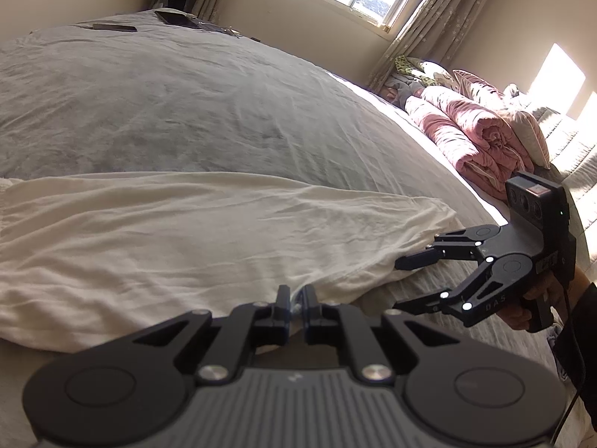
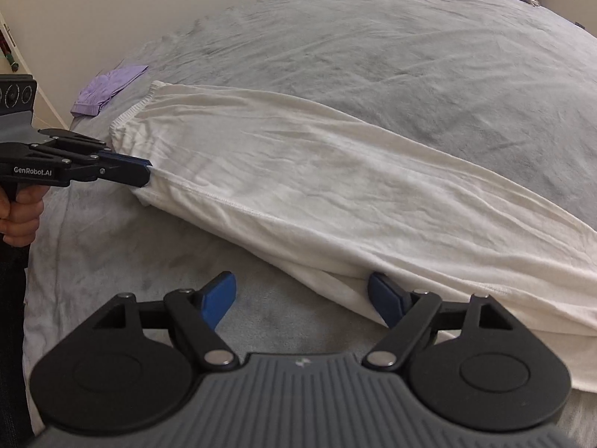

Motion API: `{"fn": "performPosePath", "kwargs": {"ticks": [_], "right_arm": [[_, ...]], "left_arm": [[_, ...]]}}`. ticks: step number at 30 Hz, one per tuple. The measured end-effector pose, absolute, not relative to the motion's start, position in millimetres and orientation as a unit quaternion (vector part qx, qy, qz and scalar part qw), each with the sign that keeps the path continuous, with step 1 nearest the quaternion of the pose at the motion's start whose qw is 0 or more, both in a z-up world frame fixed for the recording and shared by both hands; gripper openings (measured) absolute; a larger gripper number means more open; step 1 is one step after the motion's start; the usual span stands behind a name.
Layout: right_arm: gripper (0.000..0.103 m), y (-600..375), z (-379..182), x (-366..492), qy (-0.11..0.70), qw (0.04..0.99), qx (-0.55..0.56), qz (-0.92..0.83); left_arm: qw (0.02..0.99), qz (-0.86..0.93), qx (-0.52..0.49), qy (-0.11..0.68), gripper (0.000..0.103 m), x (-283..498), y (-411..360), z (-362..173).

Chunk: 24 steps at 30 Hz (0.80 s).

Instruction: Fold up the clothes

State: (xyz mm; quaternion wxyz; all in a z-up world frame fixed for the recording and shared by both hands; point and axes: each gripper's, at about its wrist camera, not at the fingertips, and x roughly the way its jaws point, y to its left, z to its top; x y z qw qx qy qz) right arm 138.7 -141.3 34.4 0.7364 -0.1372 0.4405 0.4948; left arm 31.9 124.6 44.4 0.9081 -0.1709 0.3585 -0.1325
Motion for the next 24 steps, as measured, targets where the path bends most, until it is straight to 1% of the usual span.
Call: {"fn": "performPosePath", "kwargs": {"ticks": [5, 10, 13, 21, 24], "right_arm": [[0.083, -126, 39, 107, 0.428, 0.706, -0.168, 0.539], [0.081, -122, 42, 114, 0.410, 0.738, -0.142, 0.518], [0.082, -110, 37, 105, 0.418, 0.721, -0.147, 0.533], [0.080, -137, 48, 89, 0.383, 0.764, -0.128, 0.503], [0.080, -147, 53, 83, 0.368, 0.780, -0.120, 0.491]], "left_arm": [[0.907, -0.137, -0.168, 0.360, 0.006, 31, 123, 45], [0.906, -0.139, -0.163, 0.365, 0.006, 30, 121, 43], [0.902, -0.146, -0.147, 0.379, 0.006, 28, 116, 39], [0.887, -0.187, -0.061, 0.417, 0.008, 18, 93, 30], [0.881, -0.201, -0.070, 0.422, 0.008, 17, 99, 35]]}}
